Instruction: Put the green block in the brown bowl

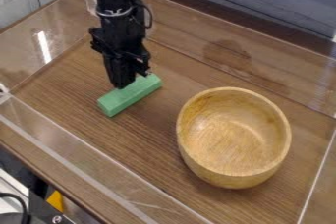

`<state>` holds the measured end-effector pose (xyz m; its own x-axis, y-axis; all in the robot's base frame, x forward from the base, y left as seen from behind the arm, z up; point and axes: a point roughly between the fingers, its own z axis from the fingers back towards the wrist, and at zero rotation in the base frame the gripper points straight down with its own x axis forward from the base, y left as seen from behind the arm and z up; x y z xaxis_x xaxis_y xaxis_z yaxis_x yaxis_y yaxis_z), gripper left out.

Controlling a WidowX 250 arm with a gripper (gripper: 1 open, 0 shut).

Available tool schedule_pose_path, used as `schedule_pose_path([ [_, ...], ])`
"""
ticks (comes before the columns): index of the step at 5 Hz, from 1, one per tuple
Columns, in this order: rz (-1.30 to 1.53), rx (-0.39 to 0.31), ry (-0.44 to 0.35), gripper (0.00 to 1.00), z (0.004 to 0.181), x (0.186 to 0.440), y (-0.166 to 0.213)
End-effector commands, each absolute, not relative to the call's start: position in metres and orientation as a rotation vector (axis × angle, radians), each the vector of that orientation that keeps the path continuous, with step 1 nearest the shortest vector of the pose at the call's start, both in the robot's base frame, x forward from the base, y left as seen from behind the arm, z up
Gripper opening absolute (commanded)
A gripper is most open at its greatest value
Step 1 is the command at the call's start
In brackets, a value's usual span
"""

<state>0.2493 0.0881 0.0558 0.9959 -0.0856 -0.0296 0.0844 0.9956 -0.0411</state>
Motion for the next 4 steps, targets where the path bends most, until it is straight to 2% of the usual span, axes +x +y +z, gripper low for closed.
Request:
schedule_pose_path([
  [1,-0.044,-0.02,-0.023,1.0,0.071,0.247,0.094],
  [2,-0.014,-0.02,-0.029,1.0,0.07,0.24,0.096],
  [4,0.011,-0.014,-0.026,1.0,0.045,0.236,0.104],
])
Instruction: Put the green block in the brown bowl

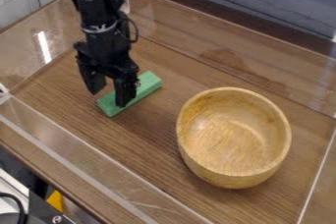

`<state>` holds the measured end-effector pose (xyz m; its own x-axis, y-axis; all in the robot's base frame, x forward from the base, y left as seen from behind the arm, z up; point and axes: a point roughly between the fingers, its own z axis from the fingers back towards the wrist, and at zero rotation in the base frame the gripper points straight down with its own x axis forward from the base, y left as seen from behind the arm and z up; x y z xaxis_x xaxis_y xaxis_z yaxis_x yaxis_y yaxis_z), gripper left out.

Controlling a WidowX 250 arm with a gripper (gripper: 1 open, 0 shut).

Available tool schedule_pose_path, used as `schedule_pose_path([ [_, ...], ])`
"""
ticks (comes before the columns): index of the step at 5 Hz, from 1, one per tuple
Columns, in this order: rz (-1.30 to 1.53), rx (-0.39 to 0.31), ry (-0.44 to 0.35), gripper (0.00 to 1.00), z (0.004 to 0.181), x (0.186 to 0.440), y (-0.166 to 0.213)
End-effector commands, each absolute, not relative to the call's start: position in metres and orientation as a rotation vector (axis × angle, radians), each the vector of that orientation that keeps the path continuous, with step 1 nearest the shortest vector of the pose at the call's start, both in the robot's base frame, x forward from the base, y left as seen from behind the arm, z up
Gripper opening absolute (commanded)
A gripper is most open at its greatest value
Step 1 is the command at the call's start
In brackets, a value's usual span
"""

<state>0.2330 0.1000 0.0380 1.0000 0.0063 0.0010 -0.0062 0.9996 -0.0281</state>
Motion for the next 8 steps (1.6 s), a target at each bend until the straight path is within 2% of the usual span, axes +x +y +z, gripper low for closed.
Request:
schedule_pose_path([
  [1,0.004,-0.011,-0.022,1.0,0.036,0.24,0.101],
  [2,-0.006,-0.012,-0.02,0.0,0.035,0.243,0.098],
  [3,0.064,-0.014,-0.009,0.0,0.043,0.236,0.099],
  [4,0.024,-0.027,-0.001,0.0,0.063,0.242,0.098],
  [5,-0.039,-0.075,-0.032,0.0,0.113,0.253,0.07],
  [6,-0.066,-0.114,-0.027,0.0,0.14,0.257,0.02],
  [7,-0.114,-0.128,0.003,0.0,0.146,0.25,-0.019],
  [8,-0.234,-0.128,0.044,0.0,0.134,0.234,-0.051],
])
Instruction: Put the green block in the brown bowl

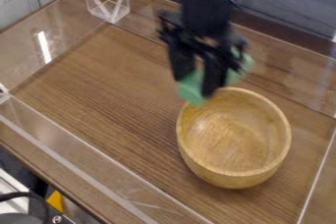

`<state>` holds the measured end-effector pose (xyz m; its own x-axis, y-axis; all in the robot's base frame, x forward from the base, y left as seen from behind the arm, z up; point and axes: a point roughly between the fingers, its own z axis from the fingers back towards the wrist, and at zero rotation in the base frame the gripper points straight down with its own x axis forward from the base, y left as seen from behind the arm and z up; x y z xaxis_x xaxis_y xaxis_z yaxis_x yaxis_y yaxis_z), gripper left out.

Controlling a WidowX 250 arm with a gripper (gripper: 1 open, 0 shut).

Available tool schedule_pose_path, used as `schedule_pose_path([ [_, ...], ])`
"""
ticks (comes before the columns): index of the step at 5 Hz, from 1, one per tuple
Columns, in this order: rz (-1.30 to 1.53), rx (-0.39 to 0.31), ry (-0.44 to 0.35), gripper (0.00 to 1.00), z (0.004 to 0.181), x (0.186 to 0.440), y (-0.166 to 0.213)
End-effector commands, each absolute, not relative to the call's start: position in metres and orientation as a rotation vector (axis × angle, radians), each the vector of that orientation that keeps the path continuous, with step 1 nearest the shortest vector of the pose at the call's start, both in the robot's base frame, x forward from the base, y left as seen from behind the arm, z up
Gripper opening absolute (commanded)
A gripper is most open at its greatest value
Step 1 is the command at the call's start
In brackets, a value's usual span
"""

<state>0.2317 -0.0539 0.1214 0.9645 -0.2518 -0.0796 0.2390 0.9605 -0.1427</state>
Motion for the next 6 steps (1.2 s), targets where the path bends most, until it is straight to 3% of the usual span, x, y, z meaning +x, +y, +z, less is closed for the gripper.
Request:
schedule_pose_path([
  [1,-0.334,-0.12,0.07,0.0,0.119,0.221,-0.085],
  [2,-0.311,-0.113,0.071,0.0,0.133,0.211,-0.087],
  [4,-0.347,-0.093,0.086,0.0,0.143,0.207,-0.089],
  [5,-0.436,-0.08,0.101,0.0,0.141,0.206,-0.098],
  [6,-0.446,-0.066,0.108,0.0,0.129,0.206,-0.091],
])
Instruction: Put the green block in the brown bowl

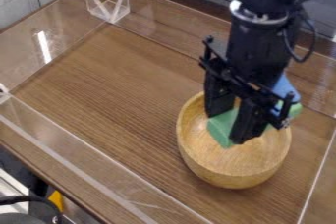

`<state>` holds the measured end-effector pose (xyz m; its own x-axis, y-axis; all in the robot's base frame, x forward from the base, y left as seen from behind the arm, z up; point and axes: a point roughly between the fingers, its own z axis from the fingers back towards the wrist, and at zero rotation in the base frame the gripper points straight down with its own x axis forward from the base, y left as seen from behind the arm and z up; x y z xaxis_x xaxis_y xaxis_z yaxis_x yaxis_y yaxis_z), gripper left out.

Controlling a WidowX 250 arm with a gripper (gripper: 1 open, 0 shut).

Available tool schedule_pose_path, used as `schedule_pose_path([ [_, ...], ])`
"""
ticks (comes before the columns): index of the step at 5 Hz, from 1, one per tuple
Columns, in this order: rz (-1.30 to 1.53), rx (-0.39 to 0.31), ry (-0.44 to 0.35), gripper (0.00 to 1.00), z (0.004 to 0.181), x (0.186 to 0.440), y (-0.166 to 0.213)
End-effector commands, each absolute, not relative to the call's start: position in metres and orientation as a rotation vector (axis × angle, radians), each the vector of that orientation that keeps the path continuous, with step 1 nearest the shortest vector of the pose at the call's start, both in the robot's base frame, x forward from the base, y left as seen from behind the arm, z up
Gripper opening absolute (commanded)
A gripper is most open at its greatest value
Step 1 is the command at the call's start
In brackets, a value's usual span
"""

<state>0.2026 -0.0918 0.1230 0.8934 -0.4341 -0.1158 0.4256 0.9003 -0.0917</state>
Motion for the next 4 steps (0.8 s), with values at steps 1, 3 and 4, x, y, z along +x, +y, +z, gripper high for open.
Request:
schedule_pose_path([
  [1,-0.439,-0.064,0.11,0.0,0.12,0.205,-0.082],
  [3,-0.471,-0.059,0.078,1.0,0.142,0.236,-0.072],
  [4,-0.507,-0.038,0.027,1.0,0.14,0.256,-0.068],
])
